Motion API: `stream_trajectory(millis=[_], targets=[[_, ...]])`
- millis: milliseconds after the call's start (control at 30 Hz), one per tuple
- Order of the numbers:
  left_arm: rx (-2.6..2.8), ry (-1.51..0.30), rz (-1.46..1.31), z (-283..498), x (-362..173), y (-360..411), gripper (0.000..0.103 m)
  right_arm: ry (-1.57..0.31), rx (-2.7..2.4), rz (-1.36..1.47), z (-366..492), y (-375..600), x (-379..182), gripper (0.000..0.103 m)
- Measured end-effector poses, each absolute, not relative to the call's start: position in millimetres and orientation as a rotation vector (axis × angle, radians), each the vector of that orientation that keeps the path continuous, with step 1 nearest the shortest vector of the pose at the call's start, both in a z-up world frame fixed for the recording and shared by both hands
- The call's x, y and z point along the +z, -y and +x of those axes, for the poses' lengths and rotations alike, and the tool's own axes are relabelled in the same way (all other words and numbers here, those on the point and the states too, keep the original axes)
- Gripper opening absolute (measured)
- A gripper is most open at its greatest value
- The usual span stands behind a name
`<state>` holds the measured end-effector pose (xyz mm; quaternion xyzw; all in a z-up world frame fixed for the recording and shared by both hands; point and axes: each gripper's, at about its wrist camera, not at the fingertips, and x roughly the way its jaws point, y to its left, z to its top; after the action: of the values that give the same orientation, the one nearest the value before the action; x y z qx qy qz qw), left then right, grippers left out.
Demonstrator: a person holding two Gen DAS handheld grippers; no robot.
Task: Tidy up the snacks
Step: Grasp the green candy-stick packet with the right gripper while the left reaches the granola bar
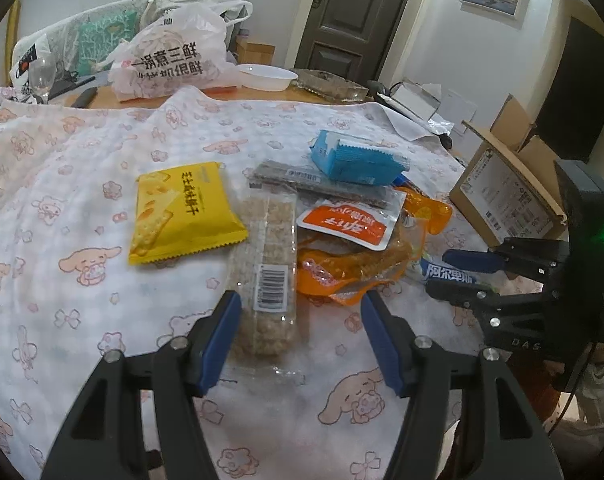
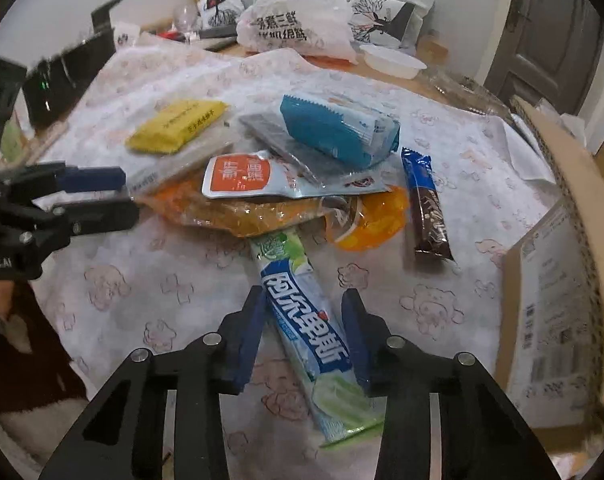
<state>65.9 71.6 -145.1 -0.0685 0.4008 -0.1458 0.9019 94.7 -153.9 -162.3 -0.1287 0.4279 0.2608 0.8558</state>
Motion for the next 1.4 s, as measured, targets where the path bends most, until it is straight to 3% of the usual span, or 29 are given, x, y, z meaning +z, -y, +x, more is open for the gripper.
stream_trajectory(millis=[67, 267, 900, 1033, 1400], targets=[[-0.285, -0.824, -0.12, 66.2, -144.6, -70.3, 0.06, -0.897, 0.551, -0.281, 89.4, 152.2, -161.5, 0.027], [-0.243, -0.812, -0.082, 67.5, -142.5, -69.4, 0.059, -0.918, 0.431, -0.261, 75.7, 163.1, -156.5, 0.024], [-0.229, -0.854, -0.084, 86.1, -143.1, -81.4, 0.059, -0.919, 0.385, -0.165, 69.4, 195.1, -164.6, 0.024], [-0.182, -0.882, -0.036, 98.1, -154.5, -70.4, 0.04, -0.909, 0.402, -0.153, 70.4, 196.6, -165.0, 0.026], [-0.143, -0.903, 0.001, 58.9, -154.4, -69.6, 0.039, -0.89, 0.41, -0.146, 68.4, 196.7, -165.2, 0.023]])
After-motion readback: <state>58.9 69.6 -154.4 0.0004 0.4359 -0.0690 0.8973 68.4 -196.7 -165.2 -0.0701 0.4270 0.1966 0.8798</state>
